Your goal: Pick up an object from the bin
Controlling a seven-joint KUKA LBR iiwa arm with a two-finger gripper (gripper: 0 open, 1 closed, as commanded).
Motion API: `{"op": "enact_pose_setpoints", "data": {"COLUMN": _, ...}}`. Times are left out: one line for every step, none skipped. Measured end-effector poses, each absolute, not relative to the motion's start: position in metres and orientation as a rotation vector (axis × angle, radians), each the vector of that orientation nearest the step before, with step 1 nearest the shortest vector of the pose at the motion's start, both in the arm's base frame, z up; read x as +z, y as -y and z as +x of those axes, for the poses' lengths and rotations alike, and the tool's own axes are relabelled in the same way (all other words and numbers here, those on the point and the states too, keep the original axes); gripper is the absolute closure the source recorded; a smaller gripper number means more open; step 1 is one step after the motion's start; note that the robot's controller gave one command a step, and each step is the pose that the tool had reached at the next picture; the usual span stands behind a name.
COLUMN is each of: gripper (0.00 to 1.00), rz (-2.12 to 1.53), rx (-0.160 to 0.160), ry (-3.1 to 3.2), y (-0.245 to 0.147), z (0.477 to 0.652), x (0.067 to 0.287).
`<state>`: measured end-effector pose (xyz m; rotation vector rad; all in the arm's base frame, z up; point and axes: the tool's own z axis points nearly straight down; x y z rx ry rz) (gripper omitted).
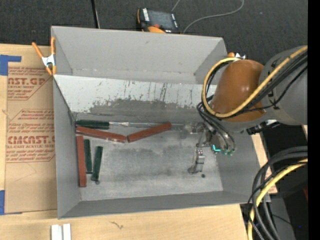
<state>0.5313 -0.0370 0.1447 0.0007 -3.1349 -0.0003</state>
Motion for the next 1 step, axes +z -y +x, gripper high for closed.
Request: {"op": "enact_pose_setpoints", "data": {"gripper": 0.0, "rz": -0.201, "rx": -0.004, "ry": 3.135, "y": -0.0116, "z": 0.5721, "x": 0.0933}}
